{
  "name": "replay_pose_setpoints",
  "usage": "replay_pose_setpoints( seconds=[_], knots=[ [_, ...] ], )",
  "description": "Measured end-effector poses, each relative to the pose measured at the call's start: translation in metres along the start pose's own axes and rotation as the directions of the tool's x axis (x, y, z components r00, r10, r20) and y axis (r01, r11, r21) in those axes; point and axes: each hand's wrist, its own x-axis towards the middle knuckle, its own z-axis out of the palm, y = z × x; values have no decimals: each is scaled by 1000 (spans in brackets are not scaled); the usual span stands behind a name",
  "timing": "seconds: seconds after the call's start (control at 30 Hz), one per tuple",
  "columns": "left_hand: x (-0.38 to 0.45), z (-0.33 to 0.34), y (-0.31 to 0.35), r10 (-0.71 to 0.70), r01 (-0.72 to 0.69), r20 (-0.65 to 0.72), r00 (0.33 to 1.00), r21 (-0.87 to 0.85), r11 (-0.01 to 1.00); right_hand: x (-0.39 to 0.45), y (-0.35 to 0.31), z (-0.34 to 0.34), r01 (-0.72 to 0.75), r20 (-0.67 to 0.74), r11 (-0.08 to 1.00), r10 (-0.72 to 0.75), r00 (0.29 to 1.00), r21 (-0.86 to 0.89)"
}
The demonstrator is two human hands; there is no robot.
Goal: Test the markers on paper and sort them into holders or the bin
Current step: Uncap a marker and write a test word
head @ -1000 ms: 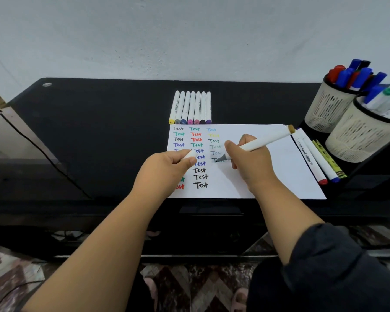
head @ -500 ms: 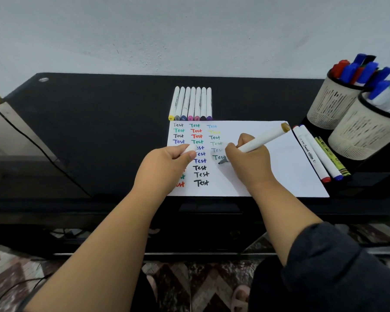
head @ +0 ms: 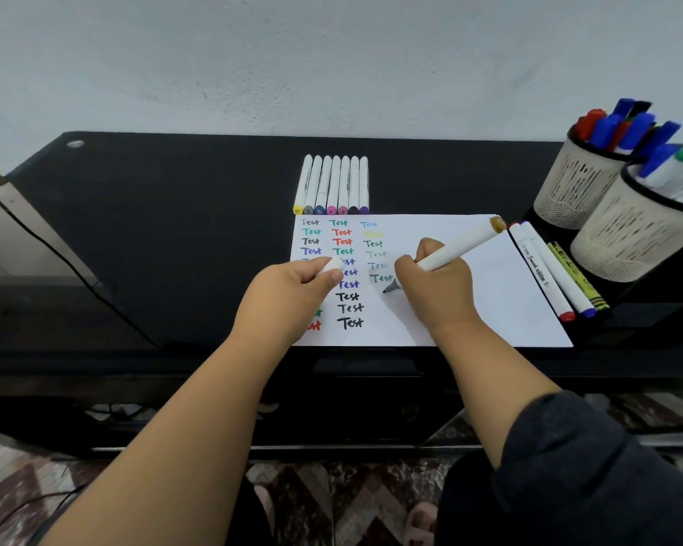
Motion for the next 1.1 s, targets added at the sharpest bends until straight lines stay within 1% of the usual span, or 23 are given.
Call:
replay_pose_setpoints(
  seconds=[0.23, 0.33, 0.47, 0.63, 0.83, 0.97, 1.1],
  knots=[
    [0, 2, -1, 15, -15, 11, 1000, 28, 999, 0, 0, 0, -5, -11, 1000, 5, 1000, -11],
    [1, 3, -1, 16, -17, 11, 1000, 27, 999, 0, 0, 0, -17, -37, 1000, 17, 999, -2],
    [0, 4, -1, 25, -26, 12, 1000, 57, 998, -1, -1, 0, -15, -31, 1000, 15, 999, -10],
    [1, 4, -1, 10, -11, 12, 1000, 58, 998, -3, -2, -2, -22, -31, 1000, 22, 999, 17],
    [1, 3, 0, 20, -21, 16, 1000, 63, 998, -4, -4, -2, -26, -78, 999, 28, 997, 23],
    [-1, 2, 1, 20, -21, 24, 1000, 53, 998, -4, -4, -2, -35, -62, 999, 37, 997, 29],
    [-3, 1, 1, 21, -22, 55, 998, 20, 1000, -2, -5, -3, -59, -70, 993, 66, 995, 100]
  ],
)
